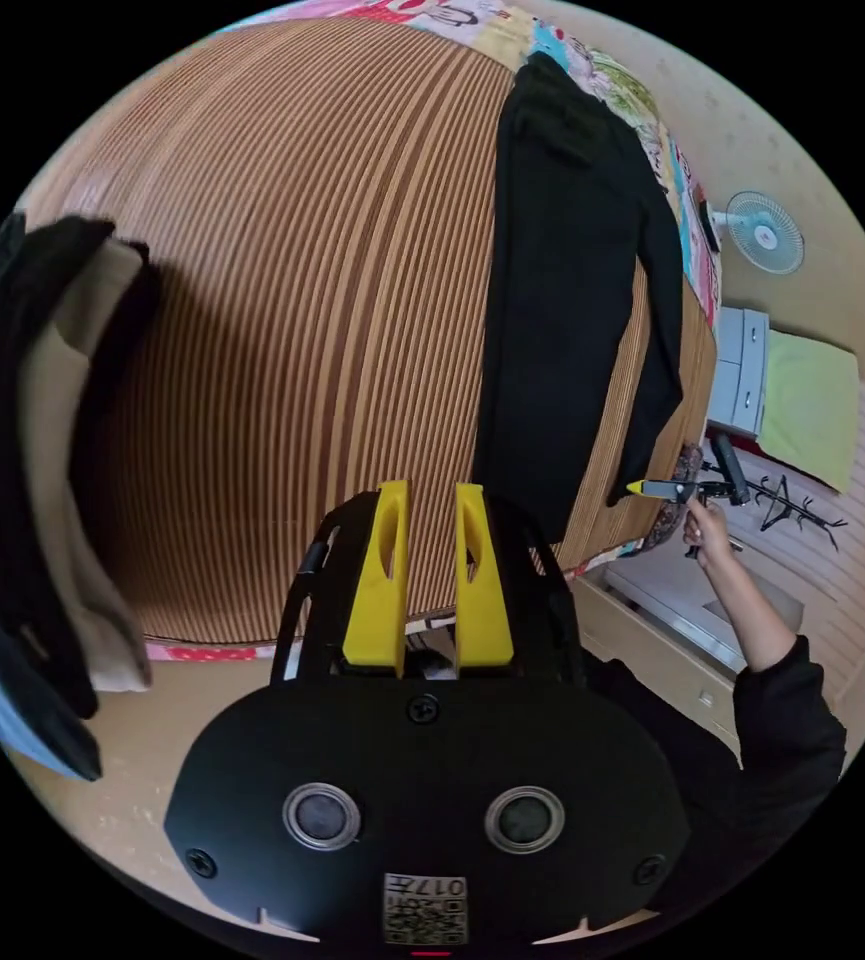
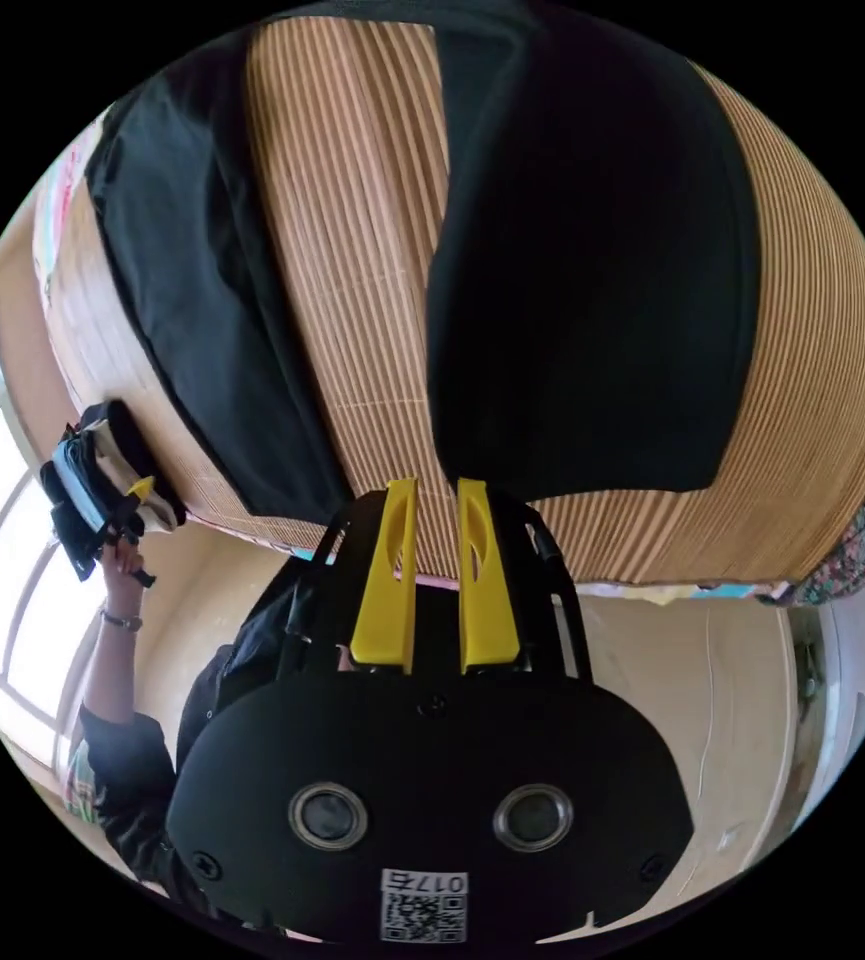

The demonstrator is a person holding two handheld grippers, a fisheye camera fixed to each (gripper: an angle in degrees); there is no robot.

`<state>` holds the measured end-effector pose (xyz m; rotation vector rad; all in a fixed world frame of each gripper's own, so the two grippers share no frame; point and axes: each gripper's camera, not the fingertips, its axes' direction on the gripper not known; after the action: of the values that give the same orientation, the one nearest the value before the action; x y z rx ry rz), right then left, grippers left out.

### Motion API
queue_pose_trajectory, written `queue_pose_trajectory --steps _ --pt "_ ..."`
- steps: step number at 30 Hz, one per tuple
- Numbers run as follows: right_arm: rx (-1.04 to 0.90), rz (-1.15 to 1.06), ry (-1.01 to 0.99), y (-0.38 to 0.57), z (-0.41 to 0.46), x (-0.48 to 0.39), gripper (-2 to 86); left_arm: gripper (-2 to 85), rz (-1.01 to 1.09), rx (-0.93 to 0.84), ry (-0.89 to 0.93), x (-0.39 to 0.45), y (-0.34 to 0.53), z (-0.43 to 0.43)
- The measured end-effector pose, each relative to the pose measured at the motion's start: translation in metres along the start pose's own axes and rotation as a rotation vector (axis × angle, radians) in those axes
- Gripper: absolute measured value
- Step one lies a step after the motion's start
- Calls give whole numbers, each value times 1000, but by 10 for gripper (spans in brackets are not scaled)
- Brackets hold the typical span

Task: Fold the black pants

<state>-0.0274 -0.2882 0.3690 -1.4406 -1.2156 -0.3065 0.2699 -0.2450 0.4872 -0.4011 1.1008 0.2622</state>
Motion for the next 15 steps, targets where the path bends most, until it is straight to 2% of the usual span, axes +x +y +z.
queue_pose_trajectory --steps 4,9,11,13,15 --pt "108 -173 -196 28 -22 -5 76 88 63 9 102 -19 4 18" --pt "120 -150 -227 43 -12 -13 98 106 103 -99 132 -34 -5 69" --pt "96 -128 -235 51 -3 -15 89 80 113 -103 121 -44 -1 74" --pt "138 -64 -195 77 -7 -13 52 8 101 -177 64 -59 7 85" --pt "121 -86 -253 98 -7 -14 42 -5 158 -241 51 -75 29 90"
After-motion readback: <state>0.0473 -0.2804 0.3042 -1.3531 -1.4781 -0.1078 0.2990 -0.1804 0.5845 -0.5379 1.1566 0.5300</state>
